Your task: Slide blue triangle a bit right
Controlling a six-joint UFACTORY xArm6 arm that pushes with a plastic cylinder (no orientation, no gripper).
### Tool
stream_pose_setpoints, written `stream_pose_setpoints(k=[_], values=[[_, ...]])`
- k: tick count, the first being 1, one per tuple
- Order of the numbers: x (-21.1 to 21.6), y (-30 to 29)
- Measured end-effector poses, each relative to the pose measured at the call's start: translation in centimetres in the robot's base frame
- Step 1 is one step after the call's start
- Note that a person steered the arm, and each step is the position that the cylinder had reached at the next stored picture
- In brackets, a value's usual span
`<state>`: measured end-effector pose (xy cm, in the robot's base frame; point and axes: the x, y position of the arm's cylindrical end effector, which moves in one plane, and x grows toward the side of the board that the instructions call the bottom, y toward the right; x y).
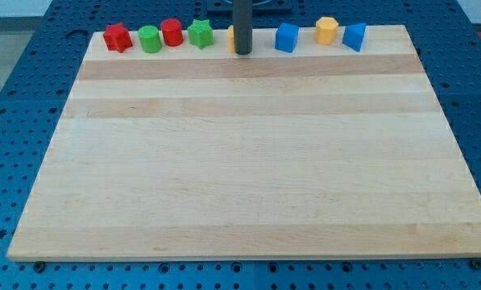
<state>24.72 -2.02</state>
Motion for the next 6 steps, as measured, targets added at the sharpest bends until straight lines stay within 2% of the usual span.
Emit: stream_pose_setpoints(k=[1, 2, 3, 5, 6], values=[[0.0, -0.1], [0.5, 2.5], [2.0, 9.0], [-1.1, 25.2], [-4.1, 32.9]])
